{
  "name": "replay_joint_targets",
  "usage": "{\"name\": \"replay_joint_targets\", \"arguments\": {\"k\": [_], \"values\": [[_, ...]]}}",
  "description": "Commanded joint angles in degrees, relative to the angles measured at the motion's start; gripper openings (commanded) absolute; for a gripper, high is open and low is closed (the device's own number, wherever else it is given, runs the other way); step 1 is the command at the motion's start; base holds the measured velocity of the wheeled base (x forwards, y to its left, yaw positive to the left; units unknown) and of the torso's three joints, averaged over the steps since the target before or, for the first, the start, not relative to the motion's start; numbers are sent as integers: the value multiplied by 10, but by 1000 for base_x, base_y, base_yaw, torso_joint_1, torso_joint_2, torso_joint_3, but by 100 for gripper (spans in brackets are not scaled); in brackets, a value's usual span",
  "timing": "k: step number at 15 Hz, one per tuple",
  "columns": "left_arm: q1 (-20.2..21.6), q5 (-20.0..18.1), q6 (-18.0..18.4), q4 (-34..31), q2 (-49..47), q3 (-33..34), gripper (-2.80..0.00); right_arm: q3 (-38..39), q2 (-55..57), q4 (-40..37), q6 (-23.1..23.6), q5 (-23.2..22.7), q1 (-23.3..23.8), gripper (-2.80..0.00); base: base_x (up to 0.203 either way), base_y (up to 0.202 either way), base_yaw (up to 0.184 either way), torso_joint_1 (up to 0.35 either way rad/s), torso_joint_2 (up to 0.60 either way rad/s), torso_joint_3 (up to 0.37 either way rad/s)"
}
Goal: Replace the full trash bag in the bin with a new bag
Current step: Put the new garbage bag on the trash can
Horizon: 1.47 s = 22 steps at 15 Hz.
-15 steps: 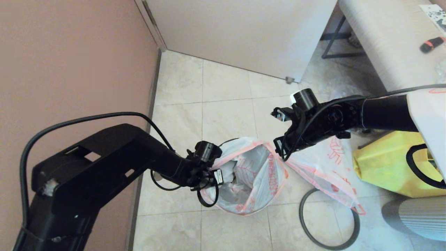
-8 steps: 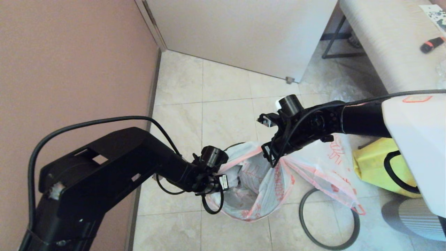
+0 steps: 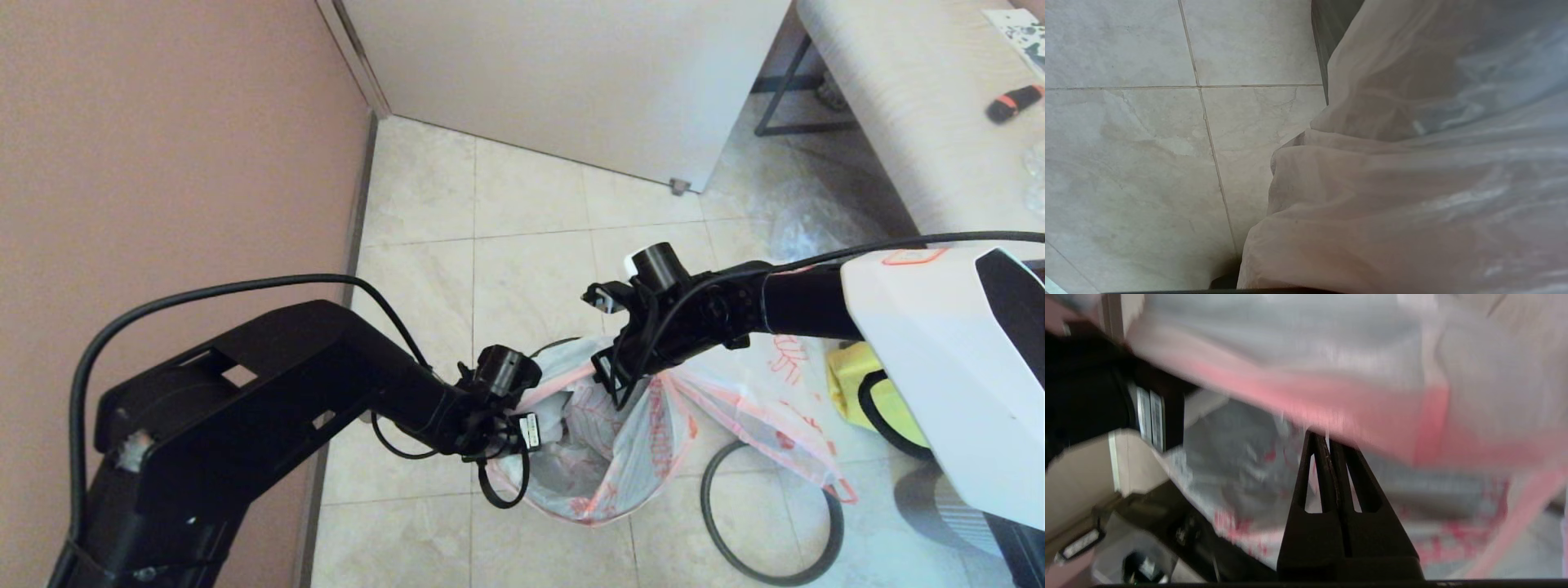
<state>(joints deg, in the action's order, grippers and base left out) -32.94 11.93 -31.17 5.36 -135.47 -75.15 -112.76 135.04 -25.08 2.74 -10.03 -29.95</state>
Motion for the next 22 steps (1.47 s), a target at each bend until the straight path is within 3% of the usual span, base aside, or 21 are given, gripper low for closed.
{"name": "replay_joint_targets", "arguments": {"k": [1, 8, 13, 17, 22], "values": [[-2, 1, -2, 1, 5, 1, -280, 0, 8, 11, -1, -1, -1, -280, 0, 0, 0, 0, 0, 0], [-18, 1, -2, 2, 19, 12, -280, 0, 5, 112, -19, -22, -12, -280, 0, 0, 0, 0, 0, 0], [-18, 1, -2, 2, 19, 12, -280, 0, 20, 143, -17, -20, -10, -280, 0, 0, 0, 0, 0, 0], [-18, 1, -2, 2, 18, 12, -280, -4, 52, 225, -17, -17, 12, -280, 0, 0, 0, 0, 0, 0], [-15, 1, -2, 3, 14, 12, -280, -5, 73, 274, -17, -15, 46, -280, 0, 0, 0, 0, 0, 0]]}}
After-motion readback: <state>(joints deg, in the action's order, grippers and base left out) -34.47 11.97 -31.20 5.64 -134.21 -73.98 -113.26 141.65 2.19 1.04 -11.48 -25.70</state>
